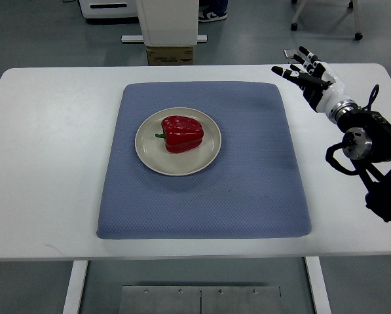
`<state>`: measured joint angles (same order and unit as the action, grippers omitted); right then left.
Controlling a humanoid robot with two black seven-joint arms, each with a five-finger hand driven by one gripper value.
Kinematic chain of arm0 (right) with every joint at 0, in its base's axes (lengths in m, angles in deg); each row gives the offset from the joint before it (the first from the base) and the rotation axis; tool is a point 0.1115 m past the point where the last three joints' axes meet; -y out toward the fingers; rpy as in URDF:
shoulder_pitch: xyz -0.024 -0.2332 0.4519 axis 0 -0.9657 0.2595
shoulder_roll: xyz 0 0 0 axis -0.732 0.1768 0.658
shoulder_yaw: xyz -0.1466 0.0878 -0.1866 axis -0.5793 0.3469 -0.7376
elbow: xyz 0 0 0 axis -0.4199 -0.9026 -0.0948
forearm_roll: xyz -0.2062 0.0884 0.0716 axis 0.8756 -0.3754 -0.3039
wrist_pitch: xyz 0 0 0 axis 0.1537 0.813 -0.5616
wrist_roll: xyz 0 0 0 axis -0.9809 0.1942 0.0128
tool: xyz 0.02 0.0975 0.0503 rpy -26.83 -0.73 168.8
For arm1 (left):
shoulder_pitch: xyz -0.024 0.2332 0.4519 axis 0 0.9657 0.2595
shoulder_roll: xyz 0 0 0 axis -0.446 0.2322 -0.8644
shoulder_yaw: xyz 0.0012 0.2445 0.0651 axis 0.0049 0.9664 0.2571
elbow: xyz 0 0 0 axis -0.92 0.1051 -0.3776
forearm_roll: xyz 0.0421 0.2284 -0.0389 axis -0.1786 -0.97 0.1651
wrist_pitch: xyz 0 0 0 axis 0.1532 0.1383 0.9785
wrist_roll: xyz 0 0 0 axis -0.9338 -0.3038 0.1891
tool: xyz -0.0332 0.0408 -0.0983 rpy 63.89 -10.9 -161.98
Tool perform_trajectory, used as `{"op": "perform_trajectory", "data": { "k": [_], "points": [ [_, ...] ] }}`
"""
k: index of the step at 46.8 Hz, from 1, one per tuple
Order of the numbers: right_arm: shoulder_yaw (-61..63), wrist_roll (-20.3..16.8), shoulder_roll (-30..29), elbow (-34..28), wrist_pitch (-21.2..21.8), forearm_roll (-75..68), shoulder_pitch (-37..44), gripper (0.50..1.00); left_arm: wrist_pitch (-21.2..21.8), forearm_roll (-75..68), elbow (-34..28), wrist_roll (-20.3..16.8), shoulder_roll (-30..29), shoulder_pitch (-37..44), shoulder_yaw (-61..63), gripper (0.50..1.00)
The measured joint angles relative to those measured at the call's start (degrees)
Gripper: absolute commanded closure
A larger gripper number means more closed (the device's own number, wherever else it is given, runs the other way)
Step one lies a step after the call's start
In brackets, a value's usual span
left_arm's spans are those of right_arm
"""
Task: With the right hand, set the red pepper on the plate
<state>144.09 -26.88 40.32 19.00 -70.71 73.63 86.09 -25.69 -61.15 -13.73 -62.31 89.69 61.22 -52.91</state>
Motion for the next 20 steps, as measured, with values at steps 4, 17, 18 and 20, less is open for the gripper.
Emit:
{"op": "perform_trajectory", "data": {
  "k": [4, 17, 18, 20],
  "points": [
    [0.0, 0.7, -0.5, 0.1, -0.1, -1.8, -0.3, 0.5, 0.0, 0.0, 0.0, 0.0, 0.0, 0.0, 0.0, 0.5],
    [-0.1, 0.8, -1.0, 0.4, -0.1, -6.0, -1.4, 0.5, 0.0, 0.0, 0.0, 0.0, 0.0, 0.0, 0.0, 0.5],
    [-0.2, 0.8, -1.1, 0.5, -0.1, -6.0, -1.6, 0.5, 0.0, 0.0, 0.0, 0.0, 0.0, 0.0, 0.0, 0.5],
    [-0.3, 0.8, -1.3, 0.6, -0.1, -6.0, -1.8, 0.5, 0.0, 0.0, 0.0, 0.0, 0.0, 0.0, 0.0, 0.5]
  ]
}}
